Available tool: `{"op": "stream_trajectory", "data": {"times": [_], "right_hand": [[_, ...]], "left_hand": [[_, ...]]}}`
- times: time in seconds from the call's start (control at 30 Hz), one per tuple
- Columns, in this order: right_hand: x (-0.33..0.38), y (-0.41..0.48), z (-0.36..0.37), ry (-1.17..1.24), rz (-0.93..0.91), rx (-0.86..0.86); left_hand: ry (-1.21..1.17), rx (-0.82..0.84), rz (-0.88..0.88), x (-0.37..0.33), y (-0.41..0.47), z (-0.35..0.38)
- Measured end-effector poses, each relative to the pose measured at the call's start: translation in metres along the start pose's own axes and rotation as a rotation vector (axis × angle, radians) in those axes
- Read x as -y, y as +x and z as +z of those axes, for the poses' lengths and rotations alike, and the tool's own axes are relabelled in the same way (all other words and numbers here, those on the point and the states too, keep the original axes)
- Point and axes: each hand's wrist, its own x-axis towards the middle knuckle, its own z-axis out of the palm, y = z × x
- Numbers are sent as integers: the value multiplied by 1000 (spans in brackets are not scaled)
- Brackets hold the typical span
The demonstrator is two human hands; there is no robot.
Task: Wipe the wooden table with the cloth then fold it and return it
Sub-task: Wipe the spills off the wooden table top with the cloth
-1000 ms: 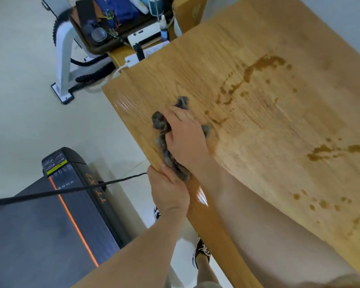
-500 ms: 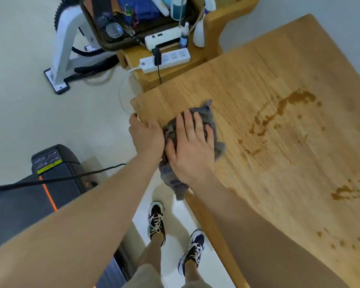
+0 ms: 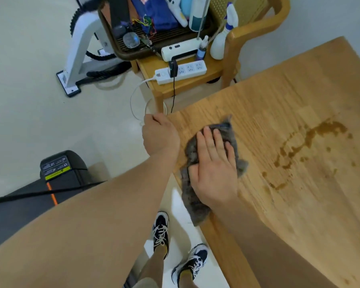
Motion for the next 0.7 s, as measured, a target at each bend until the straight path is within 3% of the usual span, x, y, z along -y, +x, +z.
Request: {"op": "stream_trajectory", "data": {"times": [0.23, 0.5, 0.7], "right_hand": [[9, 58, -5, 33, -108, 12], [-18, -40, -2, 105, -183, -55], [-8, 58, -8, 21, -87, -5]], "left_hand": [[37, -20, -47, -4, 2, 2], [45, -65, -68, -8, -6, 2], [69, -98, -59, -8, -5, 3]]}}
